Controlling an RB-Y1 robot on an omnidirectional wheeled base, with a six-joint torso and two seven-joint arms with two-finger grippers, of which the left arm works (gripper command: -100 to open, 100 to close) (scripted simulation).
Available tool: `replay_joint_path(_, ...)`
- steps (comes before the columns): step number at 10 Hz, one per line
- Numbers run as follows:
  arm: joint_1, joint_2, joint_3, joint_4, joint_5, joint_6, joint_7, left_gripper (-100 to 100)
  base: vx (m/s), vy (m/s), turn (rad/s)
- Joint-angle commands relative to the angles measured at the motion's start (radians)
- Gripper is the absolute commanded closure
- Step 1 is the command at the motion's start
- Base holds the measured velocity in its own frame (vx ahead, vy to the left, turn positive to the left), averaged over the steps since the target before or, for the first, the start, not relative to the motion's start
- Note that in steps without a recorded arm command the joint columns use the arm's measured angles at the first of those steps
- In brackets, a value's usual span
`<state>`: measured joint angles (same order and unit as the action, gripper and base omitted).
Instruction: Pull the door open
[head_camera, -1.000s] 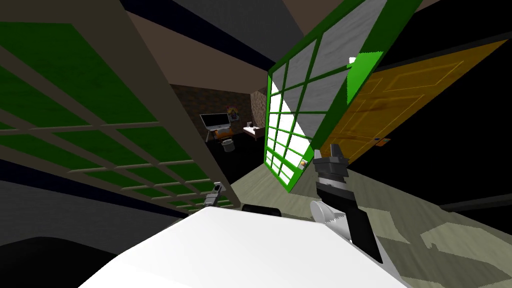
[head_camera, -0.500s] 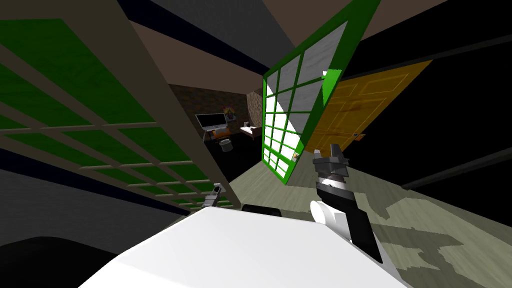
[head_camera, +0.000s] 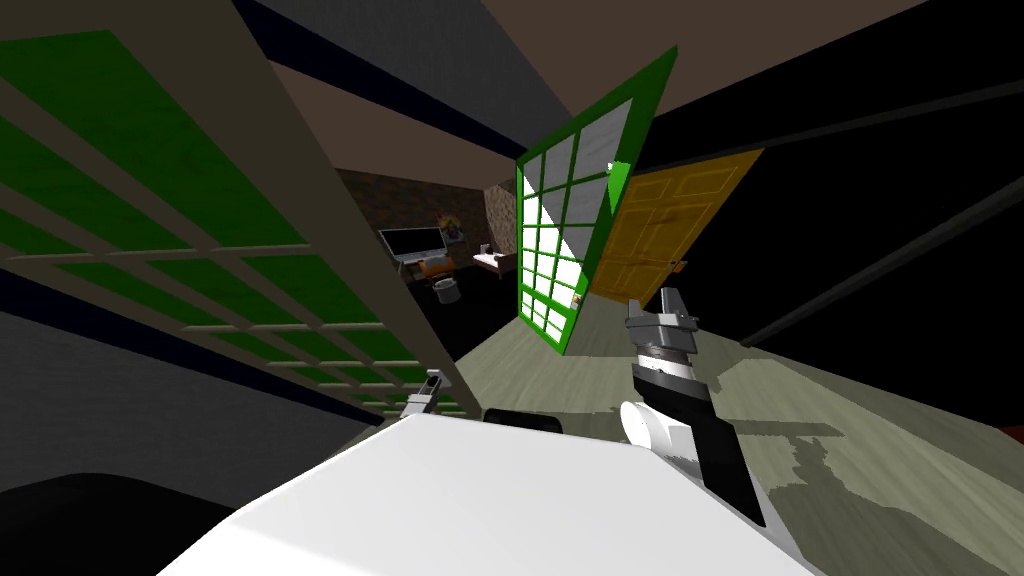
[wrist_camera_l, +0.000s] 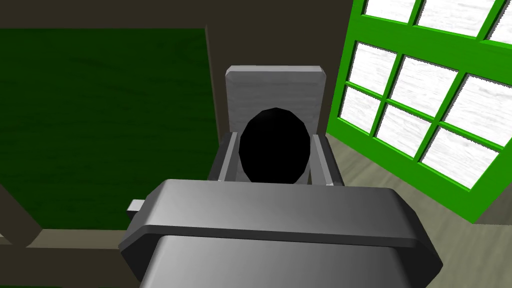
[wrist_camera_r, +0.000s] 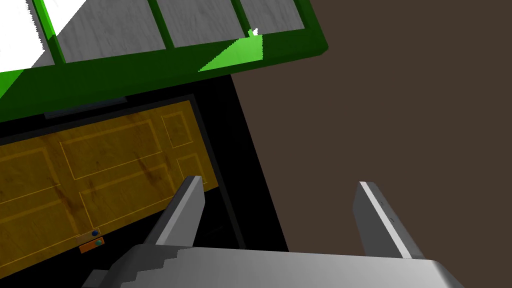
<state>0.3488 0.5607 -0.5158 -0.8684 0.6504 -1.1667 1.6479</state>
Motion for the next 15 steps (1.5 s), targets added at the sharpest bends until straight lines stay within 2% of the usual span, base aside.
replay_joint_path(1, -0.002, 0.009, -0.008, 0.011, -0.005, -0.021, 0.014, 100, -0.225, 0.026, -0.098)
replay_joint_path(2, -0.002, 0.005, -0.006, 0.009, -0.004, -0.009, 0.009, 100, -0.096, 0.009, -0.017)
replay_joint_path(11, -0.021, 0.033, -0.055, 0.075, -0.039, -0.084, 0.068, 100, -0.201, 0.042, -0.122)
replay_joint_path(12, -0.022, 0.035, -0.058, 0.079, -0.041, -0.089, 0.072, 100, -0.195, 0.034, -0.092)
replay_joint_path(13, -0.020, 0.034, -0.057, 0.074, -0.039, -0.078, 0.068, 100, -0.086, 0.011, -0.014)
replay_joint_path(14, -0.006, 0.036, -0.080, 0.088, -0.062, -0.116, 0.070, 100, -0.041, 0.002, 0.140)
replay_joint_path(15, -0.002, 0.036, -0.087, 0.091, -0.069, -0.128, 0.070, 100, -0.045, 0.000, 0.132)
